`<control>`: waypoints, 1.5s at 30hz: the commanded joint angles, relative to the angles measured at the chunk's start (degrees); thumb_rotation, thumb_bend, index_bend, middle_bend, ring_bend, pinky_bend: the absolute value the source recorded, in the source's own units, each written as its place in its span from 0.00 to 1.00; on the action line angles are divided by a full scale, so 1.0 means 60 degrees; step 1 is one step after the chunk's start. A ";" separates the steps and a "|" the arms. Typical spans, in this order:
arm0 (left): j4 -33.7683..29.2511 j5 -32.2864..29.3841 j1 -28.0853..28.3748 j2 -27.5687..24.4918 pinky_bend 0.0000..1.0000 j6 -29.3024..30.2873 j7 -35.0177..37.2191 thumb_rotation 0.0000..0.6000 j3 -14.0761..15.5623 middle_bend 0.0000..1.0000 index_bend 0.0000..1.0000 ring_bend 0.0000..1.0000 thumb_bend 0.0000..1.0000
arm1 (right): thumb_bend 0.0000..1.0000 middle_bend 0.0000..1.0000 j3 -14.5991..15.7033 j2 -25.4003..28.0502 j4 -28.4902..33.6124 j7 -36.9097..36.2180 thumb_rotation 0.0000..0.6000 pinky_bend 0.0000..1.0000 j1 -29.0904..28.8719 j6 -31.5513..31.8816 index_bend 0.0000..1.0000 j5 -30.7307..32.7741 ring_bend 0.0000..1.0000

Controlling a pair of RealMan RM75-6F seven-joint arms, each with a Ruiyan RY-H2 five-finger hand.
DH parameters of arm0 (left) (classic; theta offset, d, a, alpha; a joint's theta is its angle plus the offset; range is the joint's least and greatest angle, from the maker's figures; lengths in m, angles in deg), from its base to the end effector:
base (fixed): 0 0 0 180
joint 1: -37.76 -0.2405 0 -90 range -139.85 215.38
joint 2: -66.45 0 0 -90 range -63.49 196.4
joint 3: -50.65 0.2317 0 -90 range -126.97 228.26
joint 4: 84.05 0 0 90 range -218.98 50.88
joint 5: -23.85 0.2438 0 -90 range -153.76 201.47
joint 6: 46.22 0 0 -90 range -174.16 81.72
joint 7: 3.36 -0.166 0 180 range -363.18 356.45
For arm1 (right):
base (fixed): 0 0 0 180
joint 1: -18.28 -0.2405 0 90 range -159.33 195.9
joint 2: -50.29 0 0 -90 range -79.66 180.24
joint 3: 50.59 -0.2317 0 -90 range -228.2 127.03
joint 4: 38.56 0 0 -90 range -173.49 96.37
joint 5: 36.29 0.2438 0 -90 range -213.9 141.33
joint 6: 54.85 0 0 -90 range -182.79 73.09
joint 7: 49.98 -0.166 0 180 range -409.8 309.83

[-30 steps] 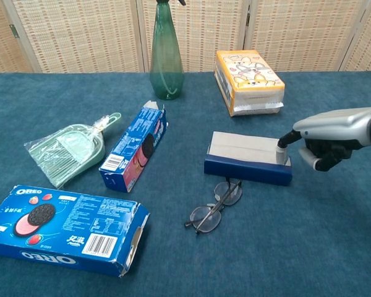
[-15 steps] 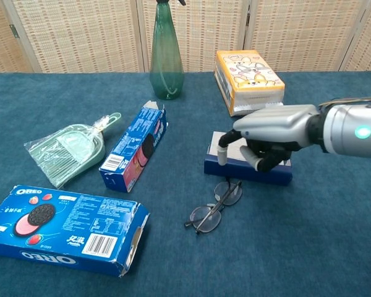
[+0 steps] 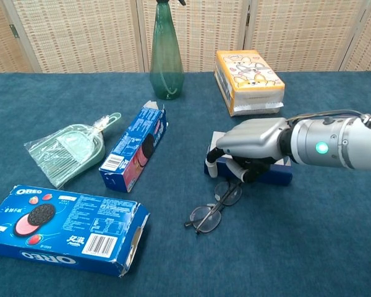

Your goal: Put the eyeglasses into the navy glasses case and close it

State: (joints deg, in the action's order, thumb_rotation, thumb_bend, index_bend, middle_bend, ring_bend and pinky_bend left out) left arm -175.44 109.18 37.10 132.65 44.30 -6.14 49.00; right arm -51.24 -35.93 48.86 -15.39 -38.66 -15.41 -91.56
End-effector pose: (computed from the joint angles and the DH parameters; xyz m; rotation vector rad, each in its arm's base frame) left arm -0.3169 0.1687 0.1196 -1.2896 -0.8878 -0.8467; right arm -0.1050 -0.3278 -0.1063 2.3542 -0.6623 0.5311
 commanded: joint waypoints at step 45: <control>-0.0218 0.0145 0.0235 0.0110 0.14 -0.0302 -0.0338 1.00 -0.0018 0.00 0.10 0.01 0.36 | 0.89 1.00 0.0735 0.1755 0.0272 -0.2827 1.00 1.00 0.2575 0.1187 0.30 -0.1343 1.00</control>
State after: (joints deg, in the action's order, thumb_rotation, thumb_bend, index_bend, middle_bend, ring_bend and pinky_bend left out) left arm -176.74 110.05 38.53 133.33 42.48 -8.16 48.89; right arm -46.46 -24.96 50.42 -31.91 -23.11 -7.93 -99.22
